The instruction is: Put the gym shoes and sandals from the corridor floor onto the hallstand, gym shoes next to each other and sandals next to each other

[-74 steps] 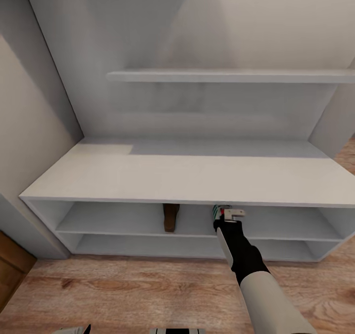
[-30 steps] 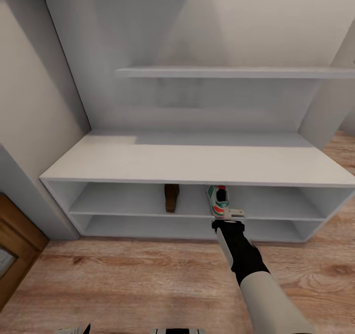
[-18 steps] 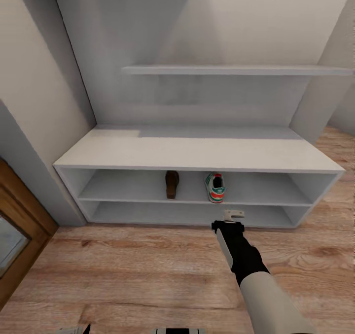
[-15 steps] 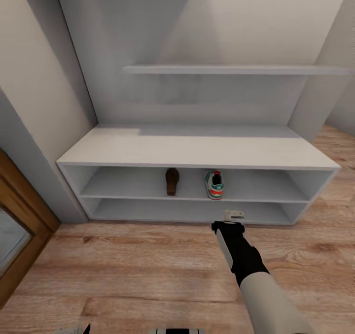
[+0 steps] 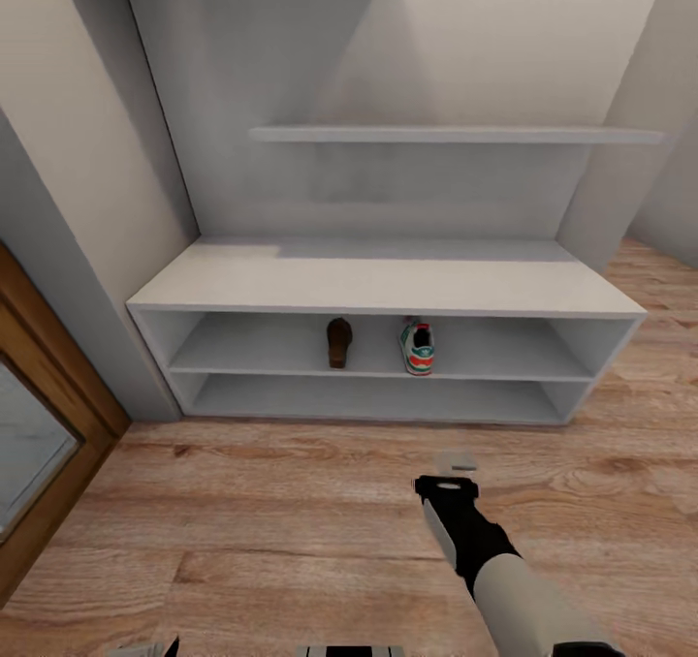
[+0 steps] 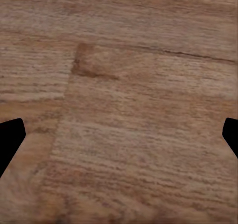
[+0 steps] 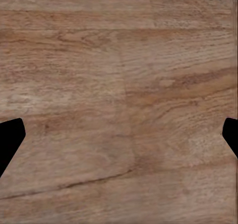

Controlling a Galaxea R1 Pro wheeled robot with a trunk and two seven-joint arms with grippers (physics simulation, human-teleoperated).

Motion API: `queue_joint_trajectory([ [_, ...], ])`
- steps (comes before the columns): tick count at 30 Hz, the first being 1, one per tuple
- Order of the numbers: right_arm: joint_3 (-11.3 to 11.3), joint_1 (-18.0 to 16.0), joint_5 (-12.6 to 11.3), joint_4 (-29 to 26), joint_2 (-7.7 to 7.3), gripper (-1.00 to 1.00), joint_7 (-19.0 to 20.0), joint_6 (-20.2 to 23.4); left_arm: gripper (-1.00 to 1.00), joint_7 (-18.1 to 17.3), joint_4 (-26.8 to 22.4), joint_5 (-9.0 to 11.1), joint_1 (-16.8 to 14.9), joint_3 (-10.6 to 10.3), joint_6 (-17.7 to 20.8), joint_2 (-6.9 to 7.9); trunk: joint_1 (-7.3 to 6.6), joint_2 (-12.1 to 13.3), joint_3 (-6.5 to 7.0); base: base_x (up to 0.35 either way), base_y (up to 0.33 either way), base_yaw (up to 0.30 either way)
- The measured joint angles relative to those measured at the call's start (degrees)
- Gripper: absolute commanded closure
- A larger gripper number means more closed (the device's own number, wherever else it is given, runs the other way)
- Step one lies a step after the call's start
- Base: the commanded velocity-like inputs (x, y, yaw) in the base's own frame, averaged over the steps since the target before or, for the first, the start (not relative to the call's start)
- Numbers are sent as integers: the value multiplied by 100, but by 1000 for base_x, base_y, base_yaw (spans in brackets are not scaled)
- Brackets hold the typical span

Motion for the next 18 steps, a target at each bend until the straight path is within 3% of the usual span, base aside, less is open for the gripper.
queue_joint_trajectory([
  [2,4,0,-1,371,-107,-100,10,-434,-100,0,0,-2,0,-3,0,-10,0,0,0,-19,0,0],
  [3,17,-1,14,1154,-401,-100,48,-1687,-100,0,0,-8,0,-7,0,-33,-1,-1,1,-6,0,0],
  [4,-5,20,-12,1673,-481,-100,61,-1967,-100,0,-2,-8,1,-7,2,-36,0,0,-1,-5,0,0],
  [8,10,10,2,2387,-734,-100,262,-2976,-100,14,0,-15,0,0,6,-48,-1,0,0,-2,0,0],
  [10,16,59,2,2542,-868,-100,660,-3323,-100,46,0,-16,1,7,8,-48,-1,0,0,0,0,0],
  [13,16,150,-1,2595,-931,-100,1071,-3454,-100,62,0,-15,1,13,9,-47,-1,0,0,0,0,0],
  [14,12,253,-8,2622,-990,-100,1431,-3540,-100,72,-1,-12,1,32,6,-46,-1,0,-1,0,0,0],
  [18,15,421,-10,2644,-1139,-100,1846,-3853,-100,85,2,11,0,60,1,-50,-1,0,0,0,0,0],
])
